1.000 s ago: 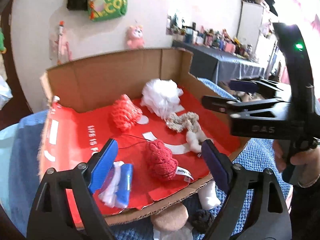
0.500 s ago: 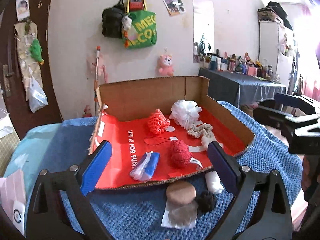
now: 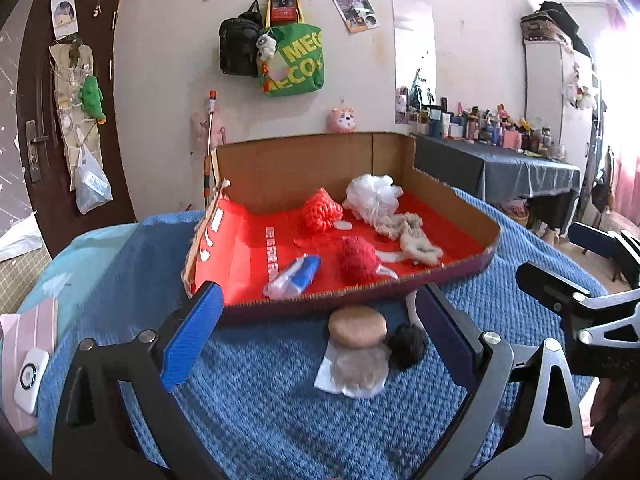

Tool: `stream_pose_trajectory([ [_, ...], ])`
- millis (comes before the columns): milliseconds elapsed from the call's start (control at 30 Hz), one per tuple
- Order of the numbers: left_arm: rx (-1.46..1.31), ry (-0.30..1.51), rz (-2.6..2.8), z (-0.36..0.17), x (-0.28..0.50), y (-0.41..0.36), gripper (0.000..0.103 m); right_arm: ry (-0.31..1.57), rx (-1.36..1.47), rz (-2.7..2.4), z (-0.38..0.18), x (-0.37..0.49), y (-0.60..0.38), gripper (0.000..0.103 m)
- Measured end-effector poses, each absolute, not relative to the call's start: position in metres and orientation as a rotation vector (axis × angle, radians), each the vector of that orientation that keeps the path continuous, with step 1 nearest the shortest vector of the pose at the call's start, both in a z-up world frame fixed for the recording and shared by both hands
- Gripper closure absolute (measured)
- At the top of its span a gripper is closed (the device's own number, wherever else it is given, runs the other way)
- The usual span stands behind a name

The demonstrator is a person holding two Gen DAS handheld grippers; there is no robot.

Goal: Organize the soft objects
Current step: 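Withdraw both open tools from the box back over the blanket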

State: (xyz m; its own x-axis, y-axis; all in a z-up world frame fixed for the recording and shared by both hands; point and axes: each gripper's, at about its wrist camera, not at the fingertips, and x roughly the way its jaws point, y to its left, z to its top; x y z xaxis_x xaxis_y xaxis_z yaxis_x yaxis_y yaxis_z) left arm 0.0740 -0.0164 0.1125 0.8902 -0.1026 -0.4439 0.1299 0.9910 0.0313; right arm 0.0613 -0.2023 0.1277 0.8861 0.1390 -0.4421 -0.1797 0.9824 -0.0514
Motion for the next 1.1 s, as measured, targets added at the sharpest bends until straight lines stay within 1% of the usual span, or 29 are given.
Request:
stream_pose_trajectory([
  [400,0.051,0.514,-0.084,0.072,0.071,-0.014,0.005,0.483,-0.068,0.133,0.08,0.06,-0.207,0.0],
  [600,0.049,0.536,-0.077,0.062,0.071,-0.012,0.005,0.517,-0.071,0.112,0.063,0.063,-0.206,0.0],
  [1100,0.043,0.577,-0.092,0.058,0.078,-0.01,0.005,0.568,-0.048,0.105,0.055,0.073,-0.209,0.0],
])
